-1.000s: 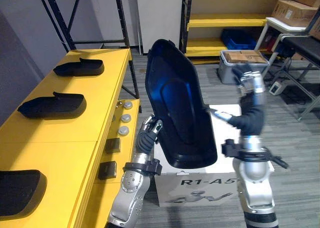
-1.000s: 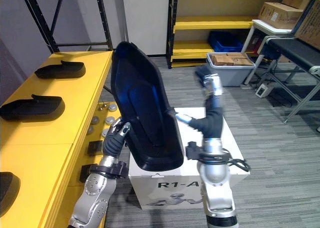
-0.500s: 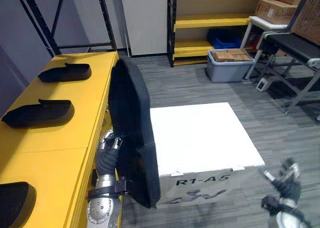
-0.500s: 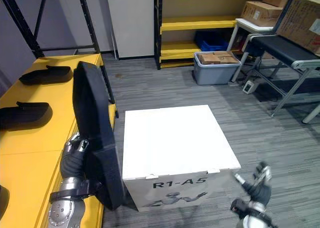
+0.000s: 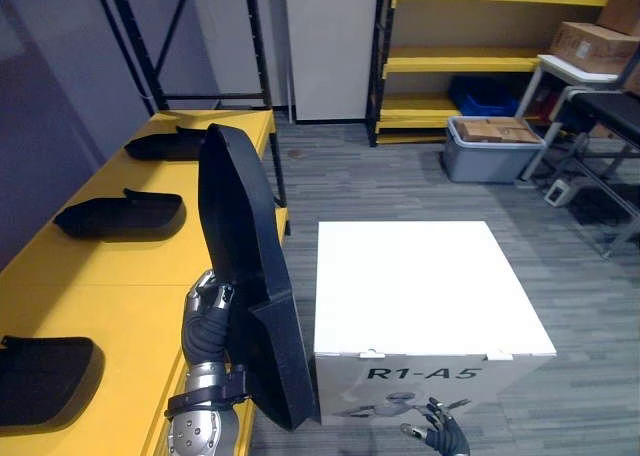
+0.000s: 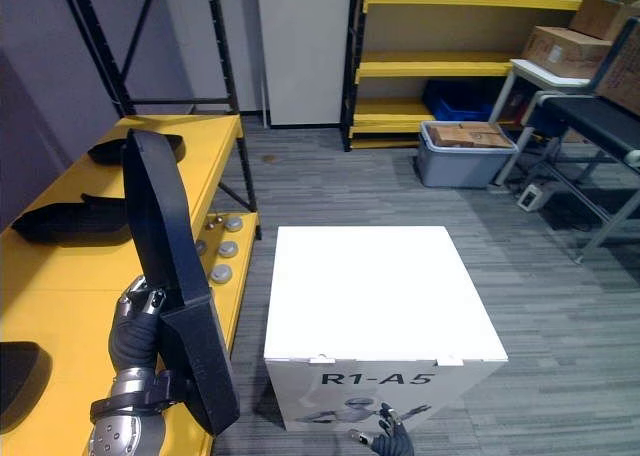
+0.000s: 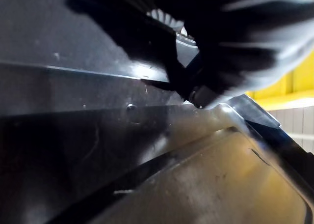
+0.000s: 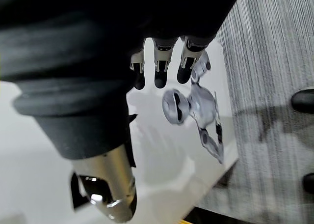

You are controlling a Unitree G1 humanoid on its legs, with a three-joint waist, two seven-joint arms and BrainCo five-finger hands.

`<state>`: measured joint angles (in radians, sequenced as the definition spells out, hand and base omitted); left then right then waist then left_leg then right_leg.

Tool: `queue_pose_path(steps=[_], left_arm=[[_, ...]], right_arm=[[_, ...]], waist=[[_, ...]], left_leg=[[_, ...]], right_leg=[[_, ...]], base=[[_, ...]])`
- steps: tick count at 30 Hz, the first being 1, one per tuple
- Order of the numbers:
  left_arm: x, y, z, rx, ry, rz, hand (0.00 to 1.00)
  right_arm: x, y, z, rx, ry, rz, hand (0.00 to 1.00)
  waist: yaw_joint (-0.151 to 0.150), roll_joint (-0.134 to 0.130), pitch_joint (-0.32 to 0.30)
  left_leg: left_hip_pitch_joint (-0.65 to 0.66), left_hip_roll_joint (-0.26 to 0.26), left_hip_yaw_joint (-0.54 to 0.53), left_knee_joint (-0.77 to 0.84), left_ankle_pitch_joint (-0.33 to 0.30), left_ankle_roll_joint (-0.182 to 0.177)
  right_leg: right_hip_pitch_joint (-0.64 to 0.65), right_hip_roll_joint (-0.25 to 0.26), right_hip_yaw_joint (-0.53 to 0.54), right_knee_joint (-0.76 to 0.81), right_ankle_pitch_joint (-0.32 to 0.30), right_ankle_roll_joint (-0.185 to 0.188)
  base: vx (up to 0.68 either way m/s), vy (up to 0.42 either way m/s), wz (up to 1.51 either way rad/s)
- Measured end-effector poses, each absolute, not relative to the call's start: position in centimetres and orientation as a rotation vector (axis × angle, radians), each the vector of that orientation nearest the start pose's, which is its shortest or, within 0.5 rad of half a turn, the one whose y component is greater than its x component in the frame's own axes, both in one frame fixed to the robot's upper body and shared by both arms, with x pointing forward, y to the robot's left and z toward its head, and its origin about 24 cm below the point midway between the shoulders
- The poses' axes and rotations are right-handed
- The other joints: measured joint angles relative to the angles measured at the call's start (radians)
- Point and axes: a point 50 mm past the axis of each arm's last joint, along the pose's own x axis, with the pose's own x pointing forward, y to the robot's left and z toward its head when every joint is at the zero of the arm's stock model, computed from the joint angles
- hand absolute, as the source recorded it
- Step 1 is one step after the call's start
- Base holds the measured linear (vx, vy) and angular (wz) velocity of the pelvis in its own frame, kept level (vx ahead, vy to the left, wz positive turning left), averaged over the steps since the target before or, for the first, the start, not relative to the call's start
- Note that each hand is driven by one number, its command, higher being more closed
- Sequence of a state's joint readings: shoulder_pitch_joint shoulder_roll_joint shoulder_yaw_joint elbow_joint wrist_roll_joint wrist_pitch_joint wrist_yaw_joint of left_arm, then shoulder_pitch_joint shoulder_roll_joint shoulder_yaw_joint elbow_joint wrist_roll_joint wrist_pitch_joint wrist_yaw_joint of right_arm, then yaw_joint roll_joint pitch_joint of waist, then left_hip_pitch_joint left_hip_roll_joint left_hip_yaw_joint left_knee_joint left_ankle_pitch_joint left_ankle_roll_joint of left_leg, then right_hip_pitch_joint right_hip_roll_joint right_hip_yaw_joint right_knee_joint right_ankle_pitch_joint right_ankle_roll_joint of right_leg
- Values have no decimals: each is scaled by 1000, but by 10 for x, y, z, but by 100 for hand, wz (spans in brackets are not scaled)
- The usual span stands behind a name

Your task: Walk over and take plastic housings, then place them on the shelf

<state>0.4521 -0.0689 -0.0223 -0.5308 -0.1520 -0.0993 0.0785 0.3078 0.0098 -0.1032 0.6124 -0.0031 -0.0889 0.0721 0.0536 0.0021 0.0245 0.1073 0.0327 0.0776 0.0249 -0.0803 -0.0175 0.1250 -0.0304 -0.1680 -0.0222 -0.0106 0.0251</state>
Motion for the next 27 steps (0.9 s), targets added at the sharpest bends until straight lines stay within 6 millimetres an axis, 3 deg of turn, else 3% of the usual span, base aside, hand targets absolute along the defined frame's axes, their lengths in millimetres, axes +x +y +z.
queue_pose_path(steps=[5, 10, 12, 14, 15, 16, 17, 18, 20, 21, 25, 27], left_arm=[[161, 170, 80, -190, -177, 222, 100], [162, 171, 81, -191, -185, 235, 100], [162, 173, 82, -195, -188, 264, 100], [160, 178, 81, -190, -184, 297, 100], [160, 179, 81, -187, -184, 311, 100], [160, 179, 81, -175, -189, 314, 100], [160, 180, 82, -167, -189, 318, 100], [160, 179, 81, -160, -186, 326, 100], [161, 179, 80, -149, -182, 336, 100], [161, 179, 81, -137, -187, 345, 100], [162, 185, 71, -110, -148, 388, 100], [165, 180, 68, -103, -135, 368, 100]], right_arm=[[106, -162, -135, 41, 852, -33, 0], [123, -157, -131, -6, 810, 25, 0], [132, -162, -127, -31, 787, 19, 0], [141, -174, -124, -79, 766, 5, 0], [141, -178, -124, -91, 771, 0, 0], [145, -180, -123, -102, 764, -7, 0], [146, -180, -123, -101, 762, -8, 0], [147, -177, -125, -95, 770, -3, 0], [147, -174, -128, -85, 791, -1, 0], [149, -177, -127, -94, 787, -9, 0], [163, -174, -126, -96, 779, -3, 0], [169, -179, -123, -112, 761, -14, 0]], waist=[[28, -20, 6], [65, -51, 43], [71, -46, 68], [77, -14, 88], [76, -2, 86], [75, 8, 90], [74, 5, 96], [70, -4, 90], [44, -33, 85], [31, -5, 90], [36, -5, 94], [16, 2, 109]], left_leg=[[-3, -21, -84, 3, 14, 6], [-108, -93, -293, 89, 30, -11], [-169, -67, -201, 123, 1, -7], [-249, 64, 105, 244, -8, -18], [-255, 104, 185, 276, 4, -3], [-264, 92, 225, 294, 6, 17], [-263, 72, 223, 288, 11, 23], [-258, 16, 204, 212, 15, 37], [-213, -24, 251, 99, 15, 58], [-216, -21, 263, 92, 79, 83], [-201, -65, 241, 91, 73, 110], [-180, -72, 204, 94, 61, 118]], right_leg=[[10, -23, -75, 51, -41, 6], [4, -97, -305, 161, -122, 26], [6, -124, -403, 174, -126, 26], [15, -146, -506, 195, -126, 26], [20, -157, -534, 215, -134, 38], [28, -187, -562, 254, -152, 60], [35, -203, -572, 257, -156, 60], [38, -220, -589, 241, -164, 59], [56, -236, -623, 160, -151, 42], [73, -222, -645, 155, -138, 49], [94, -257, -642, 177, -93, 67], [68, -319, -633, 358, -91, 64]], base=[[-6, -16, 52], [-47, -6, 139], [-84, 18, 154], [-51, 75, 141], [30, 235, 111], [58, 177, 86], [52, 301, 95], [20, 216, 110], [21, 162, 132], [19, 58, 113], [57, 121, 39], [52, 130, 47]])
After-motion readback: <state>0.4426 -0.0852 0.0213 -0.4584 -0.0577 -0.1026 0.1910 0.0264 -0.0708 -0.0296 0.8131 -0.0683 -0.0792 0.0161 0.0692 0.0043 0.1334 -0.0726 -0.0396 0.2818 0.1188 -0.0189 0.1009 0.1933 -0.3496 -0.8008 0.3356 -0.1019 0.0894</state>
